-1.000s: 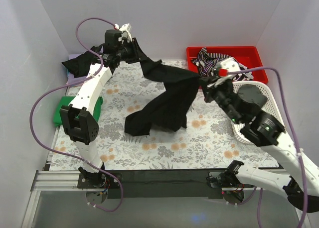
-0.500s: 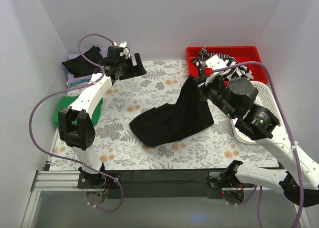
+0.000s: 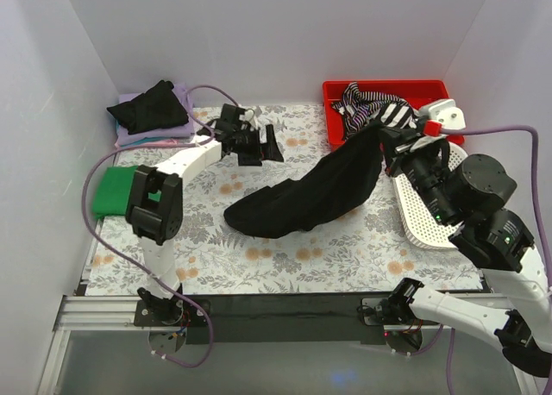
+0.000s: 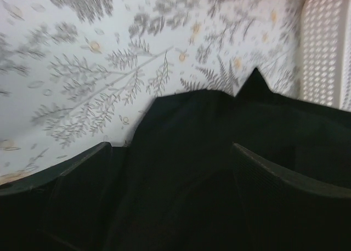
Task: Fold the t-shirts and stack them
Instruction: Flatten the tshirt out
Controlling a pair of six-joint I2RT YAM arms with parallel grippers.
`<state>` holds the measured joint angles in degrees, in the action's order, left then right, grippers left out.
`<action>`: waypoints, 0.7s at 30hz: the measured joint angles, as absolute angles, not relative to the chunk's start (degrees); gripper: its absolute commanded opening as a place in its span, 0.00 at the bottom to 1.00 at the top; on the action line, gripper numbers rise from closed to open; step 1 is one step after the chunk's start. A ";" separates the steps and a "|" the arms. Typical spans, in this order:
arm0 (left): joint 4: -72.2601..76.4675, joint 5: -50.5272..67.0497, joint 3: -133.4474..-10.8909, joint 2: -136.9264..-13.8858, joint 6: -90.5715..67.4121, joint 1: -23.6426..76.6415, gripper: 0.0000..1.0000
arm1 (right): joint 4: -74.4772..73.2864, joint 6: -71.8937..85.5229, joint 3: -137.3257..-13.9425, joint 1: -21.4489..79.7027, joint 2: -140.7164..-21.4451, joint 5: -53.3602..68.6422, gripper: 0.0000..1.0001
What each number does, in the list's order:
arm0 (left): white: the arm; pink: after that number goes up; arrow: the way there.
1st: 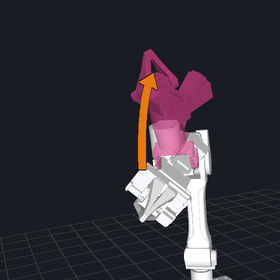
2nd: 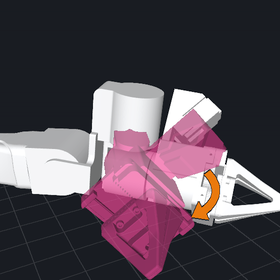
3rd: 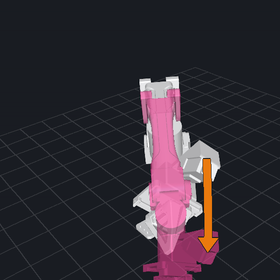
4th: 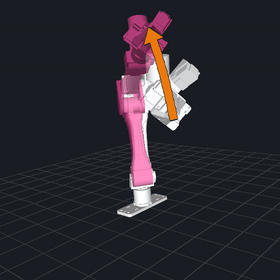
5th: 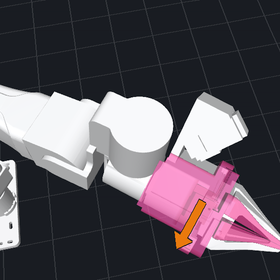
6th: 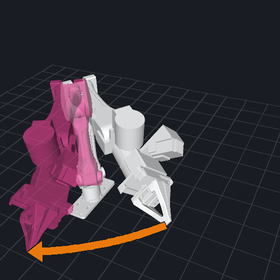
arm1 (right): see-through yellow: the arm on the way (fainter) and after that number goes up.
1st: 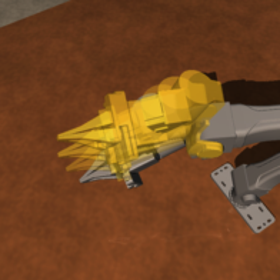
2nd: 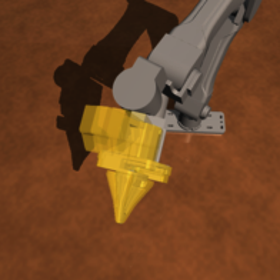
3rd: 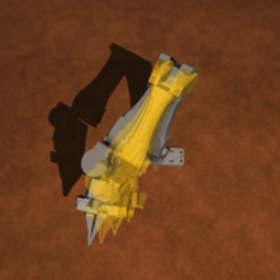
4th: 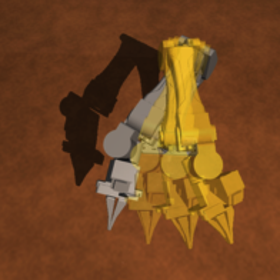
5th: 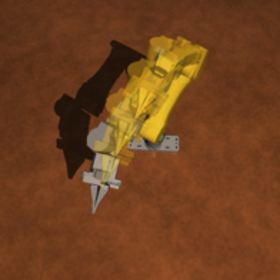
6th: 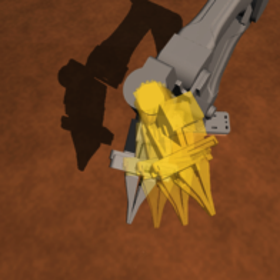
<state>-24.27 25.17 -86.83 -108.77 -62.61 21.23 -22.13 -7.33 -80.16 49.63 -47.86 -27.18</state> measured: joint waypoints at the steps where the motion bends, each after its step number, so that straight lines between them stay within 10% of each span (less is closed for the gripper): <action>1: -24.69 25.85 -87.05 -110.96 -62.33 22.22 0.89 | -22.65 -6.98 -80.12 49.63 -47.20 -27.99 0.01; 12: -31.77 24.58 -93.03 -122.69 -58.04 31.51 0.89 | -25.08 -3.03 -77.62 49.63 -44.99 -30.72 0.01; 17: -33.58 22.63 -93.03 -123.68 -56.66 34.20 0.10 | -25.80 -2.09 -75.42 49.63 -45.01 -30.74 0.01; 21: -33.78 22.59 -92.20 -124.77 -56.38 35.20 0.00 | -25.98 -1.58 -74.15 49.63 -45.15 -30.74 0.01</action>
